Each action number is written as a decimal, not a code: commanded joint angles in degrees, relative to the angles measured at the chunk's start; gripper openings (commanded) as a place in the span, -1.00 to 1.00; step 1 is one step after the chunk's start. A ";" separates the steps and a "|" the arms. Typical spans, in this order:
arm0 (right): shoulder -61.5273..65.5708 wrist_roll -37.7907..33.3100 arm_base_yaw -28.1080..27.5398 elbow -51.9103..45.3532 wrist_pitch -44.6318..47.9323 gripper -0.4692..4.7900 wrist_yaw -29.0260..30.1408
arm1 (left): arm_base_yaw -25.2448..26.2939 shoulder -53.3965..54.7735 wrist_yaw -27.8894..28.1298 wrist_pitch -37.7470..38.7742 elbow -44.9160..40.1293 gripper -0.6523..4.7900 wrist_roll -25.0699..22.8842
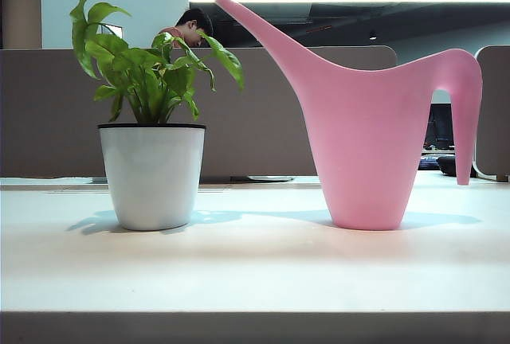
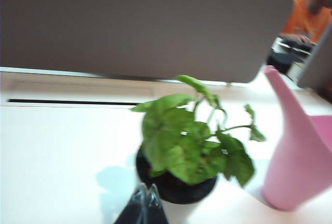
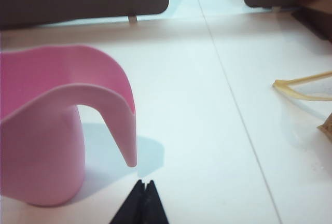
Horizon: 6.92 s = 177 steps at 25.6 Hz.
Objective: Pick up the watering can from the table, water the potted plant, and put the can back.
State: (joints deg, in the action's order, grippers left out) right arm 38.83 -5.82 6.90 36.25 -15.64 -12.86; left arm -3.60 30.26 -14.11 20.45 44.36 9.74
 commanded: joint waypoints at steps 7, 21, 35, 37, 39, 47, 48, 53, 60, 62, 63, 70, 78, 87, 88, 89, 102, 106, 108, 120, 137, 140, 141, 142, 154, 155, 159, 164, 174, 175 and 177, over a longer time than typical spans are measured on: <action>6.73 6.54 0.17 0.57 2.51 -0.52 3.98 | -9.73 4.79 -2.54 5.44 2.40 -0.78 -0.31; 20.37 6.49 0.11 0.33 14.10 0.48 6.60 | -16.55 4.81 0.42 6.84 2.40 -0.78 -7.15; 28.87 5.46 -0.04 0.33 23.96 0.58 6.78 | -17.64 4.81 1.44 6.80 2.40 -0.78 -9.33; 30.75 5.46 -0.04 0.33 26.32 0.58 6.78 | -17.64 4.81 1.42 6.80 2.40 -0.78 -9.33; 32.98 5.49 -0.04 0.33 28.44 0.58 6.75 | -17.64 4.81 1.42 6.75 2.40 -0.78 -9.33; 42.91 5.88 -0.24 0.33 38.97 0.58 5.25 | -17.64 4.81 1.44 6.58 2.40 -0.78 -9.35; 43.52 5.86 -0.24 0.33 39.78 0.58 4.63 | -17.64 4.81 1.44 6.49 2.40 -0.78 -9.35; 44.33 6.45 -0.85 0.33 42.21 0.58 3.82 | -17.64 4.81 1.44 6.47 2.40 -0.78 -9.35; 44.22 13.33 -3.65 0.33 44.63 0.48 15.39 | -17.64 4.81 1.44 6.49 2.40 -0.78 -9.38; 44.26 13.29 -4.92 0.33 45.07 0.35 19.19 | -17.62 4.81 1.44 6.49 2.40 -0.78 -9.38; 44.28 13.22 -5.66 0.31 45.55 0.32 19.63 | -17.62 4.81 1.44 6.51 2.40 -0.78 -9.35; 44.30 11.37 -9.55 0.33 48.89 0.32 24.22 | -17.64 4.81 1.44 6.51 2.40 -0.78 -9.33; 46.36 9.53 -10.14 0.33 52.81 0.33 28.46 | -17.64 4.81 1.44 6.56 2.38 -0.78 -9.35; 46.69 8.98 -10.14 0.35 53.64 -0.27 28.46 | -17.64 4.81 1.44 6.93 2.38 -0.78 -9.35; 46.69 8.98 -10.14 0.35 53.64 -0.28 28.46 | -17.64 4.81 1.42 6.97 2.38 -0.78 -9.35; 46.69 8.98 -10.16 0.35 53.64 -0.28 28.44 | -17.64 4.81 1.42 6.97 2.38 -0.78 -9.35; 46.69 9.01 -10.16 0.35 54.55 -0.43 27.98 | -17.64 4.81 1.44 6.97 2.38 -0.78 -10.21; 46.69 9.01 -10.16 0.35 54.66 -0.49 27.78 | -17.64 4.81 1.42 6.97 2.38 -0.78 -10.21; 46.69 9.01 -10.19 0.35 54.95 -0.51 27.45 | -17.64 4.81 1.42 6.99 2.38 -0.78 -10.21; 46.69 8.81 -10.19 0.33 57.88 -0.60 26.51 | -17.64 4.81 1.44 7.80 2.38 -0.78 -10.40; 48.85 8.90 -10.19 0.09 53.24 -0.39 26.51 | -17.62 4.81 1.44 7.80 2.38 -0.78 -11.32; 48.85 9.22 -10.21 0.09 53.48 -0.20 26.47 | -17.62 4.81 1.44 7.80 2.38 -0.78 -11.32; 48.85 9.44 -10.21 0.09 53.57 -0.20 26.47 | -17.62 4.81 1.44 7.80 2.38 -0.78 -11.32; 48.89 10.12 -10.19 0.09 53.57 -0.17 26.25 | -17.62 4.81 1.44 7.80 2.38 -0.78 -11.32; 52.76 10.34 -10.16 0.11 56.70 0.11 25.88 | -17.62 4.81 1.44 7.82 2.38 -0.78 -11.30; 53.00 10.34 -10.16 0.11 57.29 0.11 25.88 | -17.62 4.81 1.46 7.82 2.38 -0.78 -11.30; 55.49 8.52 -10.16 0.46 60.85 0.23 26.14 | -17.62 4.81 1.46 7.85 2.38 -0.78 -11.30; 56.72 8.41 -10.19 0.44 66.53 0.22 26.73 | -17.62 4.81 1.46 8.37 2.25 -0.78 -11.30; 59.06 8.41 -10.19 0.44 71.45 0.20 26.71 | -17.62 4.81 1.46 9.18 2.19 -0.78 -11.30; 59.17 8.41 -10.19 0.44 71.67 0.20 26.60 | -17.62 4.81 1.46 9.31 2.19 -0.78 -11.32; 59.17 8.41 -10.21 0.44 72.08 0.20 26.49 | -17.62 4.81 1.46 9.31 2.19 -0.78 -11.30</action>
State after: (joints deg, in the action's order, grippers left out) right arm 98.26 2.74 -3.33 36.38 54.72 13.63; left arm -21.26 35.16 -12.75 30.00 46.39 -1.50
